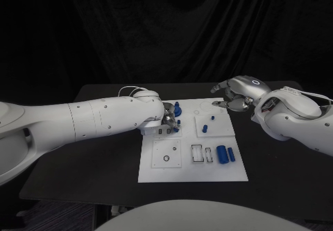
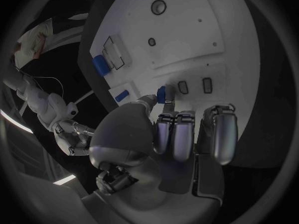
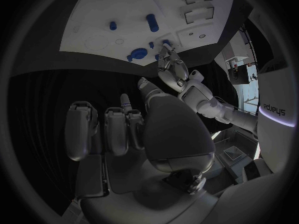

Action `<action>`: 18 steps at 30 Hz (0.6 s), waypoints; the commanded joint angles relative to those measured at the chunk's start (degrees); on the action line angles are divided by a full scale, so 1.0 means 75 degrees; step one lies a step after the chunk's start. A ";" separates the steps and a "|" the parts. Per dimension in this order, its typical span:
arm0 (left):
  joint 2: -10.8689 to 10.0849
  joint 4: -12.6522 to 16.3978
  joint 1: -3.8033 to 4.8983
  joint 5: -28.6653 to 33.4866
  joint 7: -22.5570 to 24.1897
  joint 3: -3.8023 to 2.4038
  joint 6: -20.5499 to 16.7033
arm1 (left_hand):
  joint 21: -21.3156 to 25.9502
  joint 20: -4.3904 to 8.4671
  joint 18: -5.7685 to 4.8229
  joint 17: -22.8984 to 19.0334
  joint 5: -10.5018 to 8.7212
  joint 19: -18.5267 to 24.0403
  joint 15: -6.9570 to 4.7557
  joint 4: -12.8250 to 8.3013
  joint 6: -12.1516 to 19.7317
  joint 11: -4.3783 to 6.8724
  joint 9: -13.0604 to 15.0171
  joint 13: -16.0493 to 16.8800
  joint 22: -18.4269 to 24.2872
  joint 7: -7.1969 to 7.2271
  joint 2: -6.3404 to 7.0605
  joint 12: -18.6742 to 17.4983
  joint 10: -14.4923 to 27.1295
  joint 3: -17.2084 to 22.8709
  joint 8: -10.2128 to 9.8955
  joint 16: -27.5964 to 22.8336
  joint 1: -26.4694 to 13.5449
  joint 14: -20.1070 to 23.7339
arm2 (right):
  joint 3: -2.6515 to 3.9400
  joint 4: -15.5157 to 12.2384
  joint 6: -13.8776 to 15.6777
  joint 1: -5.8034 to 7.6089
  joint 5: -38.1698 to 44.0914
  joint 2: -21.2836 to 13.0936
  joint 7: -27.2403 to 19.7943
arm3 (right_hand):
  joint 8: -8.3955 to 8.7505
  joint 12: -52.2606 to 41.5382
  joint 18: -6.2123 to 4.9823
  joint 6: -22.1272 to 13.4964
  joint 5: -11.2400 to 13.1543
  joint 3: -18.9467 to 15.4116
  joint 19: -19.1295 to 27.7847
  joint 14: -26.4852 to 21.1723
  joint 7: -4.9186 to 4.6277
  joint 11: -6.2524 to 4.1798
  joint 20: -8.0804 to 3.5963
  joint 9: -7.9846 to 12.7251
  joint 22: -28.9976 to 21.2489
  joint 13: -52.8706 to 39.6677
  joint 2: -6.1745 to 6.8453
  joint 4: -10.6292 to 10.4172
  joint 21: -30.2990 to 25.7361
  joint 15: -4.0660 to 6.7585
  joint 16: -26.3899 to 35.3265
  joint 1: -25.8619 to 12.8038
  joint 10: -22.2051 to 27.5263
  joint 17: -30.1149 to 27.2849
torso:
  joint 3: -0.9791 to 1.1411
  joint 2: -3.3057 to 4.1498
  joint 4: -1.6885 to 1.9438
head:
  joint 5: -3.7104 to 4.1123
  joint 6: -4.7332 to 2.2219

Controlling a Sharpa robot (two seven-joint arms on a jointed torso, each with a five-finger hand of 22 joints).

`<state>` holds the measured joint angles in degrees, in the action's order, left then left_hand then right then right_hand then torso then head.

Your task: Assemble the parts on the task board

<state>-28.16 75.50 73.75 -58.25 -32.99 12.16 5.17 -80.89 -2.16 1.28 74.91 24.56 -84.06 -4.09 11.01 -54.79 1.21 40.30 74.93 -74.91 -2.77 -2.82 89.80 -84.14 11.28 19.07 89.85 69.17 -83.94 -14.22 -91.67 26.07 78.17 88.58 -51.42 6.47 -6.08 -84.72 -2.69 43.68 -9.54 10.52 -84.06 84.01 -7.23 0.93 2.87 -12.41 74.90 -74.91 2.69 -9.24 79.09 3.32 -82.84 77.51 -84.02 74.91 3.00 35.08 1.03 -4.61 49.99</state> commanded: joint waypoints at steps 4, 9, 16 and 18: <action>-0.0038 0.0060 -0.0026 0.0012 0.0215 -0.0001 -0.0107 | 0.0034 0.0031 0.0110 0.2012 0.0020 -0.0328 -0.0044 -0.0258 -0.0111 0.0034 0.0179 0.2010 -0.1639 0.0008 0.0255 0.0026 -0.0781 0.0607 -0.0091 0.0020 0.0044 -0.0807 | 0.0005 -0.0010 -0.0067 -0.0018 -0.0030 -0.0004 0.0160 | 0.0034 0.0051 0.0009 -0.0027 -0.0031 0.0016 -0.0232 0.0491 0.0013 0.0024 0.0059 0.0009 0.1552 -0.0969 -0.0032 0.0035 -0.0053 -0.0057 0.0045 0.0036 -0.0017 0.0499 | -0.0006 0.0012 0.0010 | -0.0031 0.0001; -0.0108 0.0160 -0.0029 0.0012 0.0282 -0.0001 -0.0300 | 0.0022 0.0042 0.0106 0.2012 0.0067 -0.0337 -0.0060 -0.0425 -0.0191 0.0054 0.0348 0.2010 -0.1644 0.0026 0.0417 0.0026 -0.0781 0.1071 -0.0097 0.0020 -0.0036 -0.0807 | 0.0005 -0.0007 -0.0103 -0.0020 -0.0032 -0.0002 0.0180 | 0.0034 0.0058 0.0006 -0.0022 -0.0034 0.0018 -0.0228 0.0491 0.0011 0.0025 0.0059 0.0011 0.1548 -0.0960 -0.0033 0.0039 -0.0065 -0.0057 0.0045 0.0041 -0.0010 0.0499 | -0.0009 0.0012 0.0006 | -0.0048 0.0001; -0.0270 0.0319 -0.0033 0.0012 0.0204 -0.0001 -0.0440 | 0.0015 0.0052 0.0104 0.2012 0.0057 -0.0345 -0.0070 -0.0511 -0.0237 0.0064 0.0486 0.2010 -0.1647 0.0035 0.0531 0.0026 -0.0781 0.1423 -0.0115 0.0020 -0.0192 -0.0807 | 0.0005 -0.0007 -0.0139 -0.0022 -0.0094 -0.0018 0.0196 | 0.0027 0.0092 0.0000 0.0003 -0.0042 0.0023 -0.0216 0.0485 0.0007 0.0030 0.0060 0.0016 0.1539 -0.0916 -0.0038 0.0049 -0.0095 -0.0060 0.0061 0.0056 0.0023 0.0475 | -0.0007 0.0014 0.0007 | -0.0056 0.0001; -0.0323 0.0358 -0.0034 0.0012 0.0186 -0.0001 -0.0483 | 0.0026 0.0054 0.0106 0.2012 0.0058 -0.0342 -0.0072 -0.0530 -0.0246 0.0067 0.0510 0.2010 -0.1644 0.0037 0.0550 0.0026 -0.0781 0.1485 -0.0119 0.0020 -0.0218 -0.0807 | 0.0005 -0.0006 -0.0148 -0.0022 -0.0102 -0.0025 0.0200 | 0.0027 0.0092 0.0000 0.0003 -0.0042 0.0023 -0.0216 0.0485 0.0007 0.0030 0.0060 0.0016 0.1539 -0.0916 -0.0038 0.0049 -0.0095 -0.0060 0.0061 0.0056 0.0023 0.0475 | -0.0008 0.0016 0.0006 | -0.0058 0.0001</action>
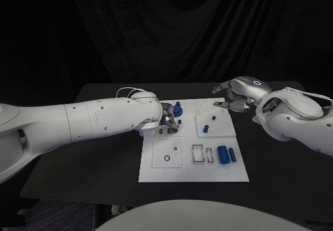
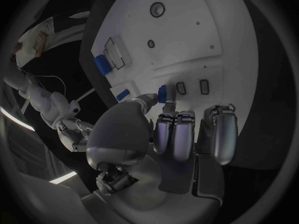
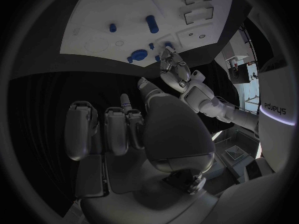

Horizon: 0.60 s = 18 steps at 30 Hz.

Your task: Assemble the parts on the task board

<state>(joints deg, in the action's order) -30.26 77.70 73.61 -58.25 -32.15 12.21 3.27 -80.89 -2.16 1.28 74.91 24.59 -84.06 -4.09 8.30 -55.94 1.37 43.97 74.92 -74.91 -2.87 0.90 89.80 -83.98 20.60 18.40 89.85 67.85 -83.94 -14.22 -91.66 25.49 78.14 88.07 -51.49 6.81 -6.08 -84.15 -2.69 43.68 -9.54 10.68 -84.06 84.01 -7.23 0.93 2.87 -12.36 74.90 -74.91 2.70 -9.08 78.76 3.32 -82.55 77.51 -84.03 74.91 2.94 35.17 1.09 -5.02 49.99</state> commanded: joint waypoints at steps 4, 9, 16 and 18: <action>-0.0140 0.0138 -0.0019 0.0012 0.0047 -0.0007 -0.0347 | 0.0017 0.0056 0.0105 0.2012 0.0053 -0.0346 -0.0074 -0.0180 -0.0103 0.0048 0.0038 0.2010 -0.1647 0.0052 0.0069 0.0026 -0.0803 0.0283 -0.0031 0.0020 -0.0065 -0.0807 | 0.0005 -0.0006 -0.0081 -0.0019 -0.0043 -0.0023 0.0160 | 0.0027 0.0015 0.0000 0.0003 -0.0042 0.0002 -0.0216 0.0485 0.0007 0.0030 0.0060 0.0008 0.1538 -0.0917 -0.0039 0.0027 -0.0052 -0.0060 0.0023 0.0056 0.0024 0.0475 | -0.0001 0.0000 -0.0002 | -0.0019 0.0001; -0.0262 0.0217 -0.0022 0.0013 0.0008 -0.0007 -0.0512 | 0.0022 0.0061 0.0106 0.2012 0.0034 -0.0346 -0.0080 -0.0203 -0.0136 0.0055 0.0082 0.2010 -0.1646 0.0059 0.0088 0.0026 -0.0803 0.0385 -0.0029 0.0020 -0.0117 -0.0807 | 0.0005 -0.0009 -0.0092 -0.0020 -0.0046 -0.0029 0.0163 | 0.0024 0.0034 -0.0002 0.0016 -0.0044 0.0004 -0.0213 0.0483 0.0004 0.0034 0.0061 0.0011 0.1536 -0.0893 -0.0040 0.0032 -0.0061 -0.0061 0.0029 0.0062 0.0042 0.0466 | 0.0003 -0.0004 -0.0003 | -0.0028 0.0001; -0.0441 0.0313 -0.0031 0.0013 -0.0096 -0.0006 -0.0669 | 0.0025 0.0066 0.0106 0.2012 -0.0035 -0.0347 -0.0084 -0.0185 -0.0165 0.0057 0.0130 0.2010 -0.1645 0.0061 0.0106 0.0026 -0.0803 0.0467 -0.0038 0.0020 -0.0230 -0.0807 | 0.0005 -0.0002 -0.0122 -0.0023 -0.0048 -0.0039 0.0176 | 0.0021 0.0052 -0.0001 0.0031 -0.0045 0.0004 -0.0215 0.0482 0.0001 0.0038 0.0062 0.0013 0.1538 -0.0870 -0.0042 0.0033 -0.0055 -0.0064 0.0034 0.0064 0.0060 0.0459 | -0.0001 -0.0007 0.0003 | -0.0056 0.0001; -0.0471 0.0330 -0.0037 0.0013 -0.0130 -0.0006 -0.0708 | 0.0028 0.0067 0.0107 0.2012 -0.0049 -0.0346 -0.0085 -0.0180 -0.0171 0.0058 0.0138 0.2010 -0.1645 0.0063 0.0106 0.0026 -0.0803 0.0481 -0.0040 0.0020 -0.0250 -0.0807 | 0.0005 0.0003 -0.0132 -0.0024 -0.0049 -0.0032 0.0177 | 0.0021 0.0052 -0.0001 0.0031 -0.0045 0.0004 -0.0215 0.0482 0.0001 0.0038 0.0062 0.0013 0.1538 -0.0870 -0.0042 0.0033 -0.0055 -0.0064 0.0034 0.0064 0.0060 0.0459 | -0.0002 -0.0003 -0.0001 | -0.0079 0.0001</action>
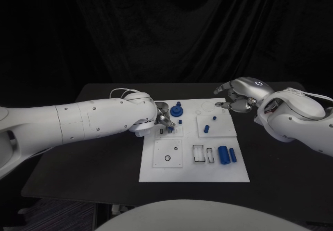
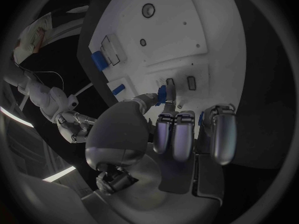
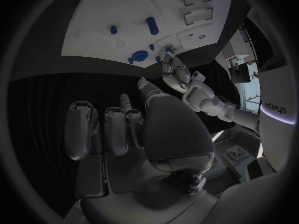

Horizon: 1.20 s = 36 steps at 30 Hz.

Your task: Assemble the parts on the task board

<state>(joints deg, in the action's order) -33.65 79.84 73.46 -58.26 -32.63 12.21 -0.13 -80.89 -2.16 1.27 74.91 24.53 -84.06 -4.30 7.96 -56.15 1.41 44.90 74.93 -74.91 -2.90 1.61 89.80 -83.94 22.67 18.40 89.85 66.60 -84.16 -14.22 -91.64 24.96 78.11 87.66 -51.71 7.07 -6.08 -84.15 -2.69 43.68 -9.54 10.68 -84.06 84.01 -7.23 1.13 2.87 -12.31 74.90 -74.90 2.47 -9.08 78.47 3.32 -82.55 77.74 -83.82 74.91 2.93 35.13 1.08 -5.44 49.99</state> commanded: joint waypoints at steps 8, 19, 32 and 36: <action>-0.0116 0.0127 -0.0087 0.0013 -0.0201 -0.0005 -0.0449 | 0.0027 0.0070 0.0107 0.2012 -0.0067 -0.0349 -0.0062 -0.0134 -0.0165 0.0059 0.0035 0.2010 -0.1645 0.0075 -0.0005 0.0026 -0.0808 0.0249 -0.0042 0.0020 -0.0114 -0.0779 | 0.0005 0.0000 -0.0112 -0.0026 0.0005 0.0022 0.0154 | 0.0014 0.0064 -0.0003 0.0060 -0.0042 0.0000 -0.0210 0.0479 -0.0006 0.0020 0.0066 0.0013 0.1534 -0.0858 -0.0020 0.0024 -0.0029 -0.0070 0.0043 0.0022 0.0041 0.0446 | -0.0001 0.0001 -0.0002 | -0.0045 0.0001; -0.0251 0.0224 -0.0242 0.0013 -0.0241 -0.0005 -0.0657 | 0.0064 0.0075 0.0115 0.2012 -0.0052 -0.0337 -0.0069 -0.0132 -0.0174 0.0063 0.0050 0.2010 -0.1633 0.0075 -0.0019 0.0026 -0.0808 0.0292 -0.0053 0.0020 -0.0143 -0.0779 | 0.0005 -0.0024 -0.0179 -0.0027 0.0005 -0.0015 0.0198 | 0.0014 0.0076 -0.0004 0.0064 -0.0043 0.0000 -0.0208 0.0478 -0.0007 0.0021 0.0067 0.0014 0.1533 -0.0842 -0.0022 0.0023 -0.0034 -0.0071 0.0045 0.0021 0.0053 0.0443 | -0.0003 0.0006 0.0000 | -0.0085 0.0001; -0.0265 0.0255 -0.0355 0.0013 -0.0086 -0.0004 -0.0729 | 0.0109 0.0077 0.0125 0.2012 -0.0049 -0.0322 -0.0070 -0.0124 -0.0181 0.0064 0.0061 0.2010 -0.1620 0.0075 -0.0025 0.0026 -0.0808 0.0315 -0.0060 0.0020 -0.0171 -0.0779 | 0.0005 -0.0031 -0.0226 -0.0029 -0.0028 -0.0023 0.0201 | 0.0010 0.0098 -0.0010 0.0084 -0.0042 -0.0001 -0.0196 0.0470 -0.0011 0.0028 0.0070 0.0018 0.1523 -0.0815 -0.0031 0.0015 -0.0064 -0.0076 0.0069 0.0013 0.0073 0.0408 | -0.0004 0.0007 0.0005 | -0.0125 0.0001; -0.0245 0.0241 -0.0388 0.0013 -0.0030 -0.0004 -0.0727 | 0.0114 0.0077 0.0126 0.2012 -0.0049 -0.0321 -0.0070 -0.0121 -0.0179 0.0064 0.0064 0.2010 -0.1618 0.0074 -0.0027 0.0026 -0.0808 0.0322 -0.0065 0.0020 -0.0180 -0.0779 | 0.0005 -0.0028 -0.0231 -0.0032 -0.0086 -0.0025 0.0199 | 0.0005 0.0107 -0.0015 0.0105 -0.0043 0.0000 -0.0188 0.0463 -0.0014 0.0037 0.0074 0.0022 0.1516 -0.0803 -0.0037 0.0014 -0.0086 -0.0081 0.0089 0.0012 0.0081 0.0380 | -0.0003 0.0000 -0.0002 | -0.0129 0.0001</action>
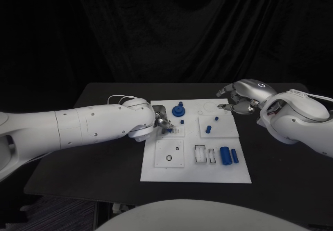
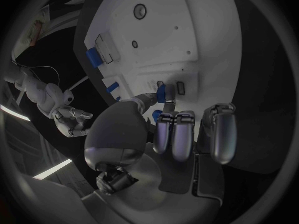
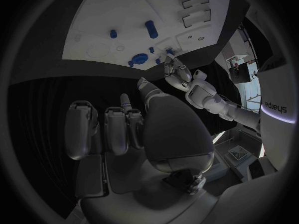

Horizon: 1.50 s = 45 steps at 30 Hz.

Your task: Assemble the parts on the task board

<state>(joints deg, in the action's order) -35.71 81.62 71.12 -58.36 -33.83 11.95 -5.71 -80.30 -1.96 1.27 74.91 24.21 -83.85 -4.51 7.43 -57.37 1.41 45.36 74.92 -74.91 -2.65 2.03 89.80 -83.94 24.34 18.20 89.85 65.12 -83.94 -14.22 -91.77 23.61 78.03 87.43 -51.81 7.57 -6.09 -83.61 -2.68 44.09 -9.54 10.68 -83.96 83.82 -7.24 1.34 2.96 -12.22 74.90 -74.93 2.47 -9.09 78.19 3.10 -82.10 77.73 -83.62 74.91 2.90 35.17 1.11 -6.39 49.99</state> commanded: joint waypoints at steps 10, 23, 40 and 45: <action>0.0101 -0.0030 -0.0135 0.0028 0.0156 0.0029 0.0110 | 0.0049 0.0051 0.0128 0.2012 -0.0006 -0.0343 -0.0043 -0.0050 -0.0015 0.0064 0.0005 0.2010 -0.1614 0.0042 -0.0088 0.0026 -0.0808 0.0108 -0.0040 0.0020 0.0012 -0.0808 | 0.0005 0.0003 -0.0088 -0.0029 -0.0092 -0.0009 0.0133 | 0.0003 0.0043 -0.0018 0.0064 -0.0044 0.0001 -0.0195 0.0486 -0.0016 0.0018 0.0064 0.0014 0.1512 -0.0792 -0.0041 0.0015 -0.0063 -0.0057 0.0038 0.0016 0.0058 0.0370 | -0.0002 -0.0010 -0.0007 | 0.0010 0.0001; 0.0124 -0.0048 -0.0153 0.0028 0.0078 0.0029 0.0259 | 0.0052 0.0051 0.0128 0.2012 -0.0006 -0.0342 -0.0043 -0.0049 -0.0016 0.0064 0.0010 0.2010 -0.1613 0.0042 -0.0093 0.0026 -0.0808 0.0119 -0.0043 0.0020 0.0005 -0.0808 | 0.0005 0.0011 -0.0128 -0.0033 -0.0096 0.0002 0.0154 | 0.0001 0.0051 -0.0021 0.0074 -0.0045 0.0001 -0.0190 0.0483 -0.0019 0.0025 0.0066 0.0016 0.1509 -0.0782 -0.0043 0.0016 -0.0075 -0.0062 0.0048 0.0017 0.0065 0.0355 | 0.0003 -0.0001 -0.0011 | 0.0023 0.0001; 0.0143 -0.0109 -0.0164 0.0027 0.0138 0.0029 0.0424 | 0.0292 -0.0025 0.0168 0.2012 -0.1730 -0.0257 0.0058 0.0810 0.0114 -0.0060 0.0048 0.2010 -0.1553 -0.0094 -0.0042 0.0026 -0.0808 -0.0746 -0.0404 0.0020 -0.1027 -0.0808 | 0.0005 0.0032 -0.0150 -0.0050 -0.0096 0.0013 0.0151 | 0.0001 0.0055 -0.0021 0.0082 -0.0045 0.0000 -0.0189 0.0481 -0.0023 0.0031 0.0070 0.0020 0.1508 -0.0778 -0.0042 0.0016 -0.0078 -0.0067 0.0053 0.0016 0.0067 0.0349 | 0.0000 -0.0011 -0.0019 | 0.0016 0.0001; 0.0141 -0.0145 -0.0168 0.0027 0.0037 0.0029 0.0572 | 0.0332 -0.0082 0.0174 0.2012 -0.1884 -0.0246 0.0123 0.0915 0.0373 -0.0139 0.0036 0.2010 -0.1547 -0.0185 -0.0082 0.0026 -0.0808 -0.1063 -0.0635 0.0020 -0.1027 -0.0808 | 0.0005 0.0033 -0.0160 -0.0052 -0.0096 0.0012 0.0147 | 0.0001 0.0055 -0.0021 0.0082 -0.0045 0.0000 -0.0189 0.0481 -0.0023 0.0031 0.0070 0.0020 0.1508 -0.0778 -0.0042 0.0016 -0.0078 -0.0067 0.0053 0.0016 0.0067 0.0349 | 0.0001 -0.0008 -0.0013 | 0.0032 0.0001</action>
<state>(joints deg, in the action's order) -34.80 80.69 70.30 -58.52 -33.16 11.81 -3.99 -78.00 -2.17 2.19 74.91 10.35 -84.07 -4.08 14.30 -55.86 0.82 46.35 74.92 -74.91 -3.48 1.84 89.80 -83.91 16.56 15.97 89.85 57.64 -83.95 -14.22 -91.52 22.69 77.79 86.59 -51.69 7.77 -6.09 -83.41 -2.69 44.30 -9.53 10.68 -83.85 83.95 -7.44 1.55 3.08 -12.13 74.93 -74.90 2.48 -9.08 77.86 2.96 -82.06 77.73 -83.41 74.91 2.92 35.11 0.99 -6.22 49.99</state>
